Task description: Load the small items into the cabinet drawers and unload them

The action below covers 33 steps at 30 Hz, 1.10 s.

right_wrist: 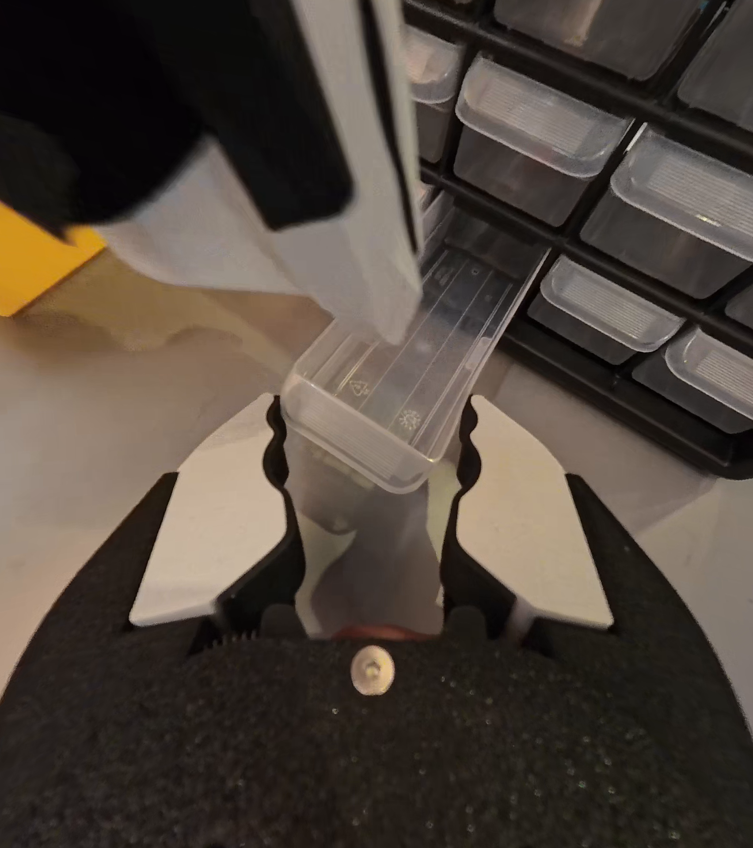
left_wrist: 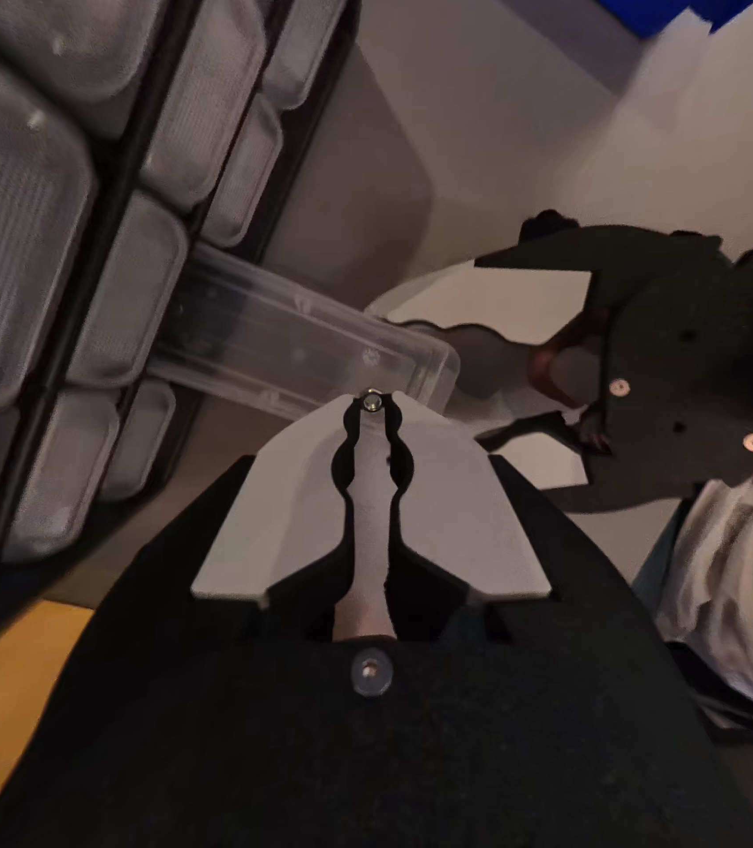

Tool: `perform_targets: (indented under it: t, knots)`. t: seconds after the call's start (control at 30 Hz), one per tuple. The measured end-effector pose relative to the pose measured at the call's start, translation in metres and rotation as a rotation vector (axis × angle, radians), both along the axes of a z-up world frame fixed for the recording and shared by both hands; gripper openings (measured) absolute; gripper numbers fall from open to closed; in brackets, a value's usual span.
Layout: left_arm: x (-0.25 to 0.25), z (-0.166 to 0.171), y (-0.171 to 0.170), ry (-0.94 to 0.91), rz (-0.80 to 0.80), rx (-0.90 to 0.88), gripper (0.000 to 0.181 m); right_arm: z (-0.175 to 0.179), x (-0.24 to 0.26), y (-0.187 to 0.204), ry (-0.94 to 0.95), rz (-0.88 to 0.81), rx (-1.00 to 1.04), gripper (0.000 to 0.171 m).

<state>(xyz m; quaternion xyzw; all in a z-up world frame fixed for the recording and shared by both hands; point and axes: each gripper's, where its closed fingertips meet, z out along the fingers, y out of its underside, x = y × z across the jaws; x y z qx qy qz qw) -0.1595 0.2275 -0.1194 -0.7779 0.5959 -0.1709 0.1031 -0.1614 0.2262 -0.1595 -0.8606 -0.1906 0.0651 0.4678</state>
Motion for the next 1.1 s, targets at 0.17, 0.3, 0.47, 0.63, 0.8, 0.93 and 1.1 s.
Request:
perform_targets:
  t: [0.17,0.3,0.47,0.63,0.8,0.93,1.1]
  knots:
    - [0.013,-0.015,0.006,0.148,-0.124,0.052,0.01,0.001,-0.001,-0.006,0.012,0.005,-0.001,0.073]
    - [0.002,-0.031,0.013,0.343,-0.184,0.098,0.01,0.002,-0.001,-0.007,0.007,0.007,-0.001,0.073]
    - [0.002,-0.04,0.011,0.457,-0.234,0.096,0.01,-0.002,-0.002,-0.007,-0.034,0.008,-0.003,0.073]
    - [0.008,-0.05,0.007,0.516,-0.238,0.057,0.01,-0.004,-0.001,-0.007,-0.039,0.006,-0.011,0.073]
    - [0.005,-0.056,0.006,0.568,-0.233,0.038,0.01,-0.007,0.0,-0.007,-0.061,0.004,-0.016,0.073]
    - [0.004,-0.054,0.01,0.566,-0.202,0.056,0.024,-0.007,0.0,-0.007,-0.063,0.004,-0.013,0.073]
    - [0.004,-0.034,0.012,0.47,-0.161,0.076,0.037,-0.008,0.0,-0.007,-0.065,0.002,-0.014,0.073]
